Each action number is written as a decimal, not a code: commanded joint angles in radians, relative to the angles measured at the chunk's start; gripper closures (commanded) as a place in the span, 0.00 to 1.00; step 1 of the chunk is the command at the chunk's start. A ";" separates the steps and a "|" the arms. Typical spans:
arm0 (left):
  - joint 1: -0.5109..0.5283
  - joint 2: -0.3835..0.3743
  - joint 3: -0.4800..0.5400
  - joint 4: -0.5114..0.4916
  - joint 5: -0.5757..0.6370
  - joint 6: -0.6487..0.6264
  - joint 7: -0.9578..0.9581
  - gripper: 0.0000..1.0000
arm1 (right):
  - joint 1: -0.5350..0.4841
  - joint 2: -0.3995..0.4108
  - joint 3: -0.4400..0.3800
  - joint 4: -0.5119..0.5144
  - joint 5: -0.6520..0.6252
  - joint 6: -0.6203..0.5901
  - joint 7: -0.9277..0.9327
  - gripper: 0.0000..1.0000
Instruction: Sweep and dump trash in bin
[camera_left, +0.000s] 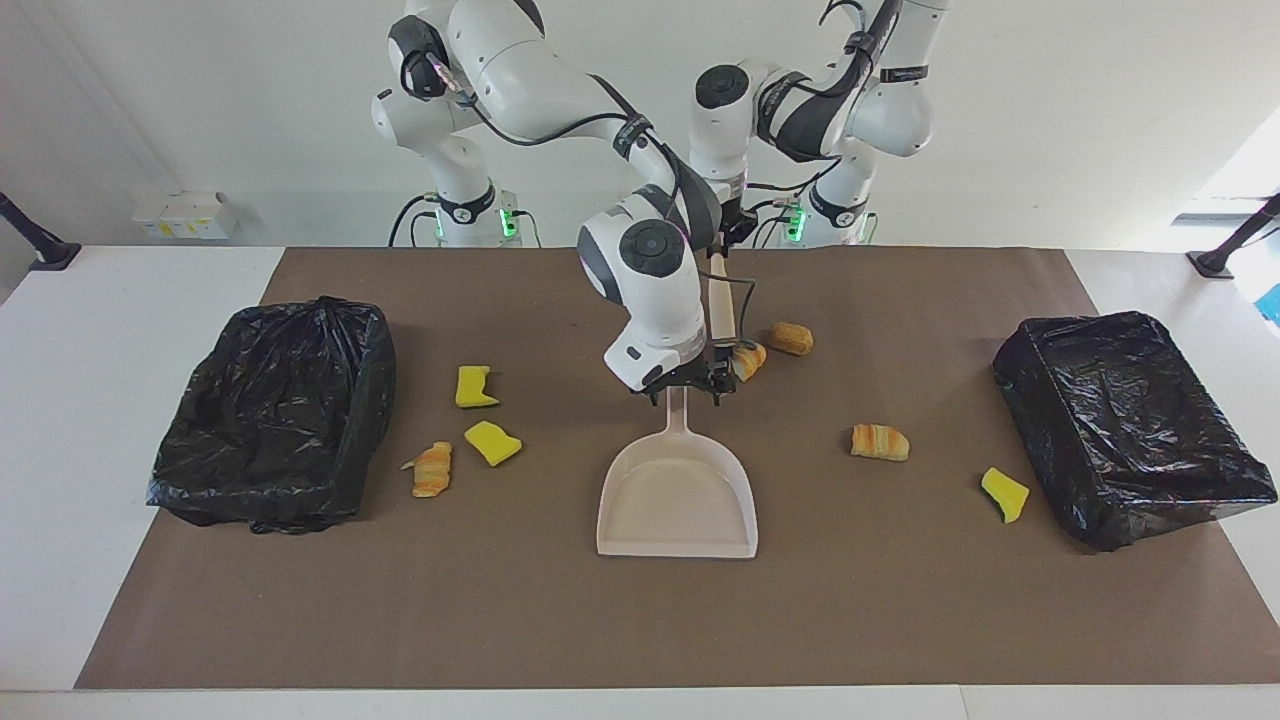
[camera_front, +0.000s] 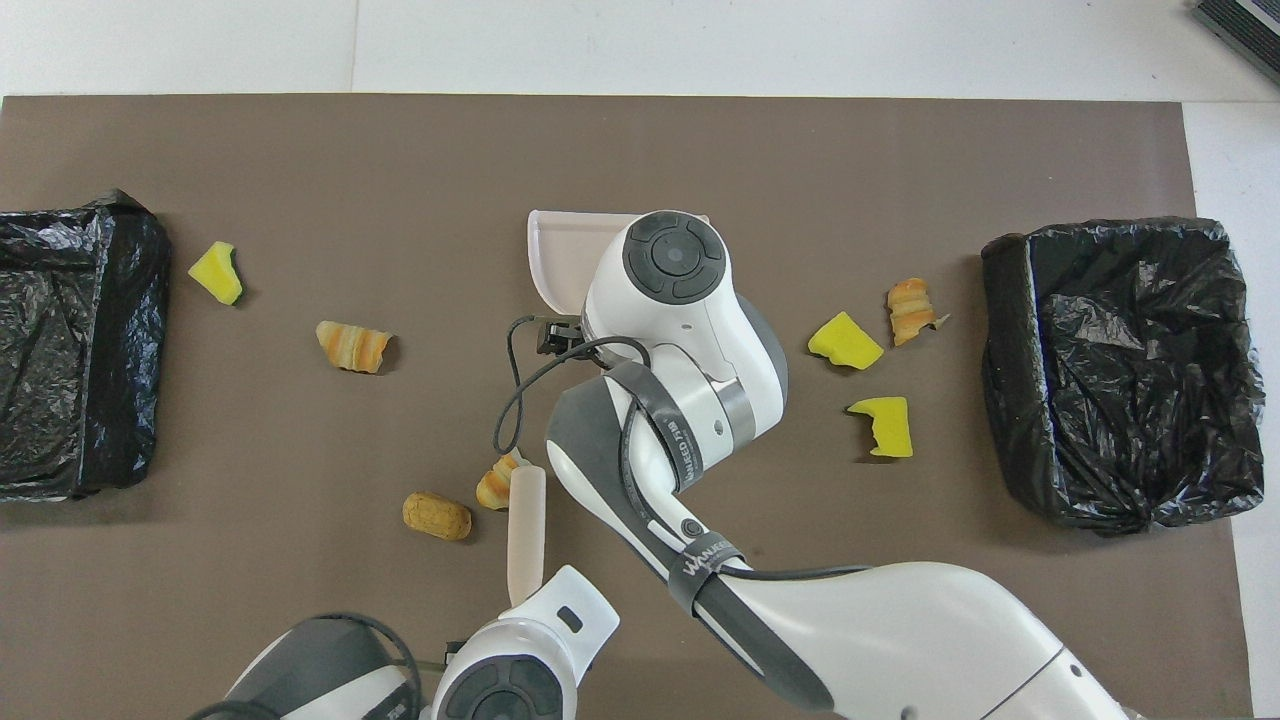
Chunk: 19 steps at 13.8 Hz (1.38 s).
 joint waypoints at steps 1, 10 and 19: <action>0.095 -0.111 -0.009 -0.014 0.044 -0.097 -0.012 1.00 | 0.008 -0.006 0.004 -0.061 0.006 0.064 0.012 0.00; 0.477 -0.051 -0.007 0.014 0.096 0.038 0.247 1.00 | -0.007 -0.009 0.004 -0.055 0.006 0.040 0.015 0.49; 0.715 0.078 -0.006 0.132 0.095 0.119 0.483 1.00 | -0.005 -0.017 0.003 -0.050 -0.005 0.001 0.000 1.00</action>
